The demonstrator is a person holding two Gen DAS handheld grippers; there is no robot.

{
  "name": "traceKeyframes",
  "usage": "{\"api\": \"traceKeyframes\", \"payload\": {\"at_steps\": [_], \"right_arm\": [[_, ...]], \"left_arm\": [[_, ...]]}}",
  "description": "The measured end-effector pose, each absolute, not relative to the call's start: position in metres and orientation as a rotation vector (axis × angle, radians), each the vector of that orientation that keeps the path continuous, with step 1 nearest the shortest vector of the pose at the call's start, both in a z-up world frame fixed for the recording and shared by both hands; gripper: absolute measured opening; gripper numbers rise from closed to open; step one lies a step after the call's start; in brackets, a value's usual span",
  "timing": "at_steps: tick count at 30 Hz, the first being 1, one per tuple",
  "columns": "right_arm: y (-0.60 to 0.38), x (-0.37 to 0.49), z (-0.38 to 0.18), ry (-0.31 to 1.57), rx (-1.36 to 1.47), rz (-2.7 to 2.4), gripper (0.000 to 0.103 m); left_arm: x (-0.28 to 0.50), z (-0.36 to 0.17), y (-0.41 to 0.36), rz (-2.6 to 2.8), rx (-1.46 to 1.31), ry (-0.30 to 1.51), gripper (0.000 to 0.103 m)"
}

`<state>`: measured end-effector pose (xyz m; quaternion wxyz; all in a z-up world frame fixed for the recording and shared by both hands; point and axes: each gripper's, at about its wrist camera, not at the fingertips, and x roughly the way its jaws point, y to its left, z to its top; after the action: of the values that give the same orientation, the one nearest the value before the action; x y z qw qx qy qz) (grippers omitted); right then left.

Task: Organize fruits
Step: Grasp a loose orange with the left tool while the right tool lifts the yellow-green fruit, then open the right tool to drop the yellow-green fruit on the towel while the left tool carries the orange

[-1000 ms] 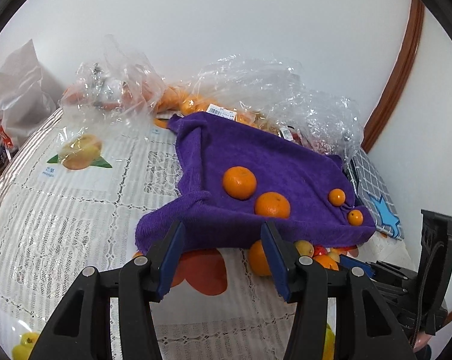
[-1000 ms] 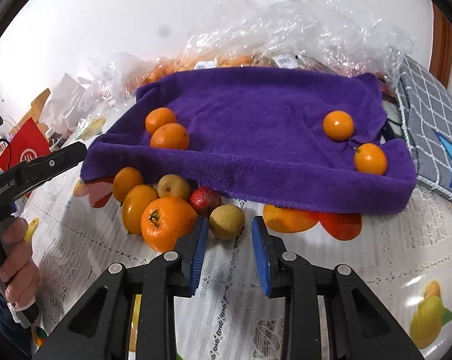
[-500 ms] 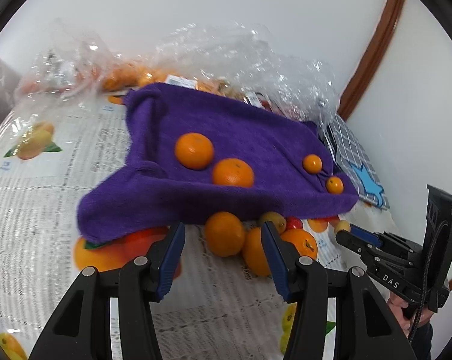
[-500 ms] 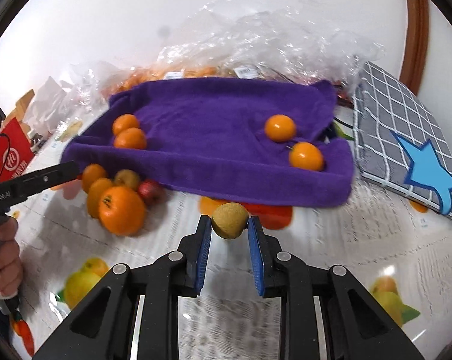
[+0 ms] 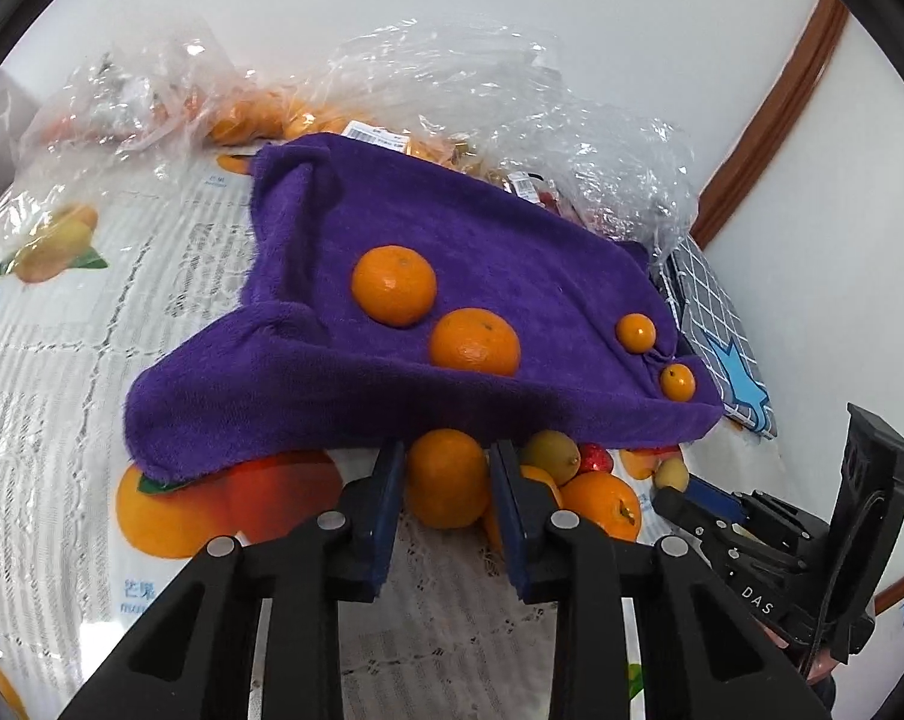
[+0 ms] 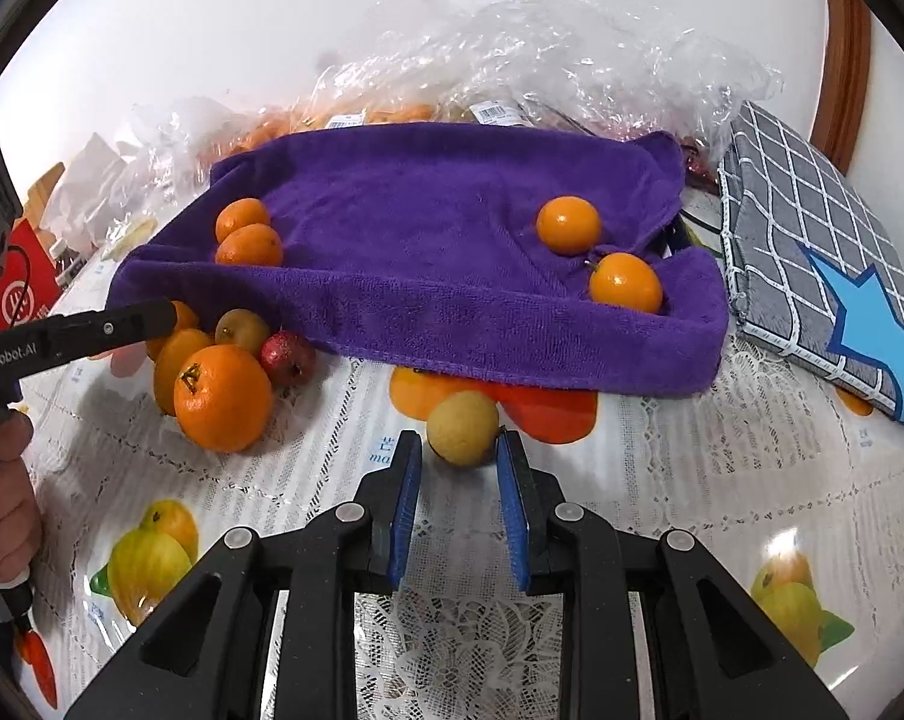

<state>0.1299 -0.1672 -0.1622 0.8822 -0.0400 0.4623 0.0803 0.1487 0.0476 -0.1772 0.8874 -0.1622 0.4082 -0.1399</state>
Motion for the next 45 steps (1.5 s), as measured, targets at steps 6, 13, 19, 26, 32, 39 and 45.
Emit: {"api": "traceKeyframes", "payload": {"at_steps": [6,13,19,26,32,39,45], "right_arm": [[-0.168,0.130,-0.163,0.965,-0.079,0.171,0.027],[-0.168,0.130,-0.163,0.964,-0.078,0.169,0.025],[-0.175,0.129,-0.161,0.951,-0.030,0.179,0.023],[-0.181,0.123,-0.155,0.909,0.020,0.184,0.023],[-0.191,0.122,-0.151,0.889,0.066,0.167,0.023],[-0.198,0.133,-0.122,0.840,0.116,0.169,0.023],[-0.190,0.165,-0.097,0.772,0.070,0.186,0.023]], "left_arm": [[0.149,-0.176,0.045,-0.263,-0.304,0.843,0.028],[0.152,-0.180,0.037,-0.255,-0.268,0.857,0.037],[0.145,-0.176,0.033,-0.233,-0.229,0.822,0.030],[0.138,-0.163,0.046,-0.236,-0.282,0.749,0.030],[0.128,-0.149,0.065,-0.206,-0.333,0.665,0.030],[0.135,-0.134,0.078,-0.160,-0.354,0.632,0.030],[0.159,-0.113,0.076,-0.156,-0.343,0.597,0.030]]}}
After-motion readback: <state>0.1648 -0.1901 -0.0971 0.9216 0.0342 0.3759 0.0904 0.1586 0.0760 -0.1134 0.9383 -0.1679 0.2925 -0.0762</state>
